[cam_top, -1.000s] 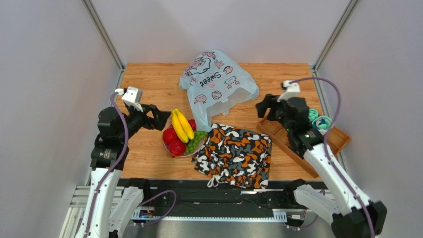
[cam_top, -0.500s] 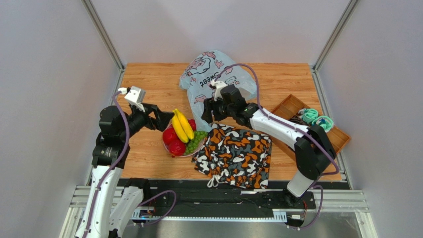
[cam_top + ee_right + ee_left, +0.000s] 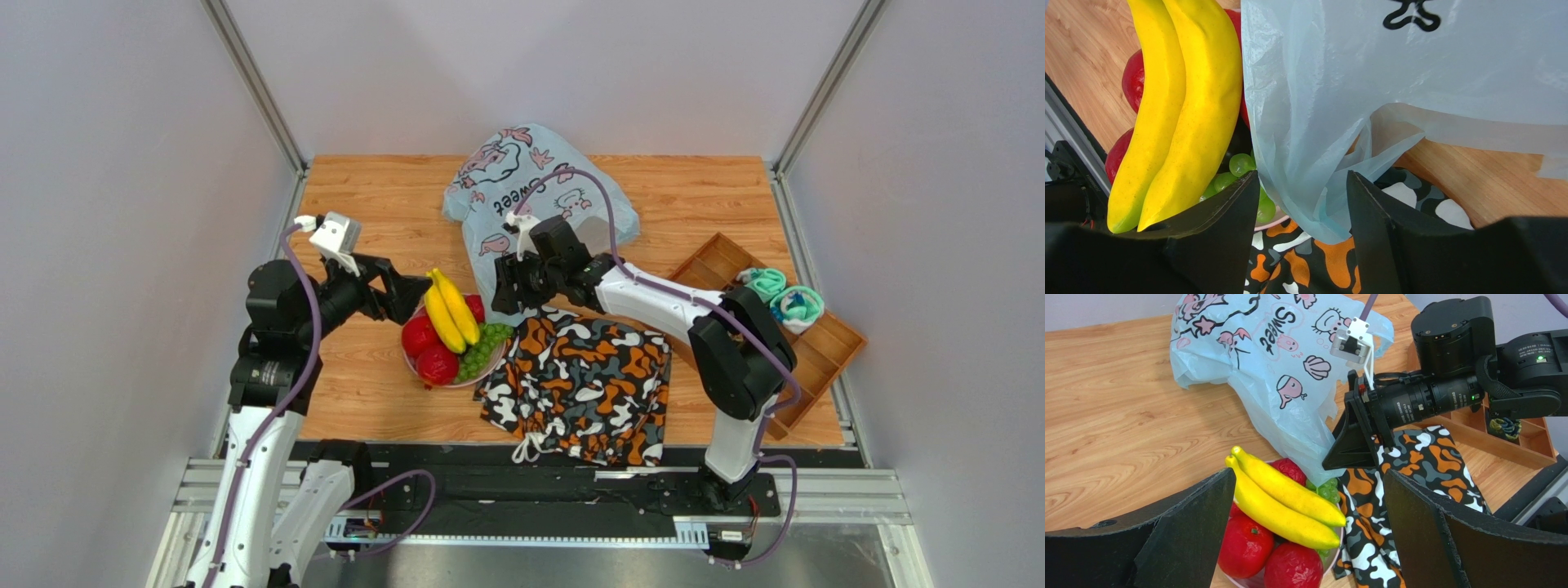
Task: Place the fruits into the plastic bag
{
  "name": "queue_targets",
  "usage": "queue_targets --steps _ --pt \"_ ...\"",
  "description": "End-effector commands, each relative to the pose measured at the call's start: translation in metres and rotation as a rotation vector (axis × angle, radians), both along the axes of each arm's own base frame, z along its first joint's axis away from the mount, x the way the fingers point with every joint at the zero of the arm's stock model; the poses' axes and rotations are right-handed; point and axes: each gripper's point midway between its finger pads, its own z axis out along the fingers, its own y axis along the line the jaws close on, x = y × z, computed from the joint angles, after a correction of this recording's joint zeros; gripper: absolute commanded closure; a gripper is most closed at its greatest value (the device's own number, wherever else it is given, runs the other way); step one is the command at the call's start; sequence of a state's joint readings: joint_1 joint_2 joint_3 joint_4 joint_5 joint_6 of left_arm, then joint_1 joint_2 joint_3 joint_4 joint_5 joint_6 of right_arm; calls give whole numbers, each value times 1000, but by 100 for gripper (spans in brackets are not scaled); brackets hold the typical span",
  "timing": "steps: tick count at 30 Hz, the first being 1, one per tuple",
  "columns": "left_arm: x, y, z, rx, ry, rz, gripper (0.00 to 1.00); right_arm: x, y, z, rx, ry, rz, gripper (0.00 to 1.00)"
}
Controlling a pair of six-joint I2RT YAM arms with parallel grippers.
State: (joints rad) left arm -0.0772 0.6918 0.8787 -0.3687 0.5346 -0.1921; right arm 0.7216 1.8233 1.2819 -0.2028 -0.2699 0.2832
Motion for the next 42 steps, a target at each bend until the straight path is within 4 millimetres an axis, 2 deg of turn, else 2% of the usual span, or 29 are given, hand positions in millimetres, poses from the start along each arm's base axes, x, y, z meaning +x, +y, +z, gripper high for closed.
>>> queue_targets --steps 1,2,5,7,8,9,11,14,15,16,20,21,23,24,27,30,35,42 --pt "2 -2 6 -1 -33 -19 1 3 21 20 77 -24 52 46" --pt "2 -3 6 -1 -33 -21 1 1 23 21 85 -14 58 61" --pt "3 -4 6 -7 -28 -26 1 5 22 30 94 -30 41 85" --pt "5 -6 7 -11 -33 -42 1 12 15 44 92 -69 11 91" --pt "6 -8 10 -10 -42 -50 3 23 14 58 95 -100 -17 99" --pt "8 -9 11 -6 -44 -56 4 25 8 61 81 -95 -32 100" --pt "11 -9 20 7 -67 -59 5 41 -2 76 88 -113 -76 100" --pt "15 -11 28 6 -74 -61 6 59 -10 110 147 -140 -128 100" --pt "16 -14 30 3 -77 -69 6 65 -8 127 185 -166 -136 100" --pt "17 -15 33 -4 -80 -73 7 69 -7 136 217 -164 -151 100" --pt "21 -24 54 -69 -102 -91 8 74 10 183 383 -184 -150 100" --pt "26 -26 54 -80 -98 -92 9 78 14 198 439 -207 -150 100" --pt "31 -30 52 -119 -68 -94 11 75 20 209 522 -162 -163 100" --pt "35 -34 52 -135 -66 -105 12 79 25 223 585 -190 -154 100" --pt "41 -52 47 -157 -53 -146 13 77 34 236 682 -143 -145 100" --pt "52 -63 36 -114 -37 -134 14 76 39 237 726 -101 -144 100" --pt "77 -63 18 -63 9 -56 17 70 41 239 755 -66 -127 100" --pt "91 -74 12 17 -19 -23 18 59 37 238 755 -43 -112 100"
